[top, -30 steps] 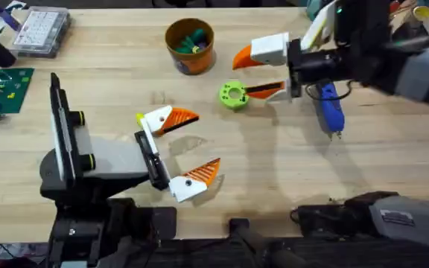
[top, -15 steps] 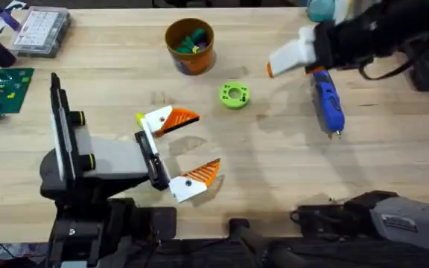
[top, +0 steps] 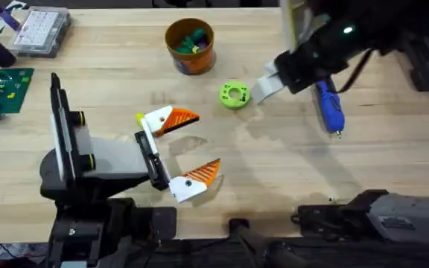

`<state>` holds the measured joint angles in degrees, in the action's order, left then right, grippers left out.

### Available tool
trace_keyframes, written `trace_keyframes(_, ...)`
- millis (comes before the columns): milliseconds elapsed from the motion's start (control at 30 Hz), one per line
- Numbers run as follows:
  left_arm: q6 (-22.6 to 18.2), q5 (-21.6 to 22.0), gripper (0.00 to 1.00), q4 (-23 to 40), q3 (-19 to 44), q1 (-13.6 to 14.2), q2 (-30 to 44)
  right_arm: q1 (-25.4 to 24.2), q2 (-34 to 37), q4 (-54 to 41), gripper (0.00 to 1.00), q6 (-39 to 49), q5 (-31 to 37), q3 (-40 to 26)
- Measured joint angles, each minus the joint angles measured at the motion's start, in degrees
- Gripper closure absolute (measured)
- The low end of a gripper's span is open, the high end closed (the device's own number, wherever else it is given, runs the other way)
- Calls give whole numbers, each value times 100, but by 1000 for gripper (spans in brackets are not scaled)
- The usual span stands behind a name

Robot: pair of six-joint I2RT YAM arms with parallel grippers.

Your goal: Pick up the gripper from the table and insert it into the empty holder that is missing its gripper. Then pick up a screw, insert it into the mounting hole, and use the screwdriver to tighten it. Finally, clean up the table by picking up the vegetable and placing it into the bucket.

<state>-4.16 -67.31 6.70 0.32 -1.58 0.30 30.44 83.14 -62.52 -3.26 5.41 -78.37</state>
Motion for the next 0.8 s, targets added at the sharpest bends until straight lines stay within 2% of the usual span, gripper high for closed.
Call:
trace_keyframes(233, 0, 0, 14, 0, 0, 0, 1, 142, 399, 149, 4, 11, -24, 0)
trace_keyframes(600, 0, -2, 14, 0, 0, 0, 0, 143, 412, 413, 4, 10, -207, 23)
trace_keyframes(800, 0, -2, 14, 0, 0, 0, 0, 166, 263, 978, 4, -18, -217, 735)
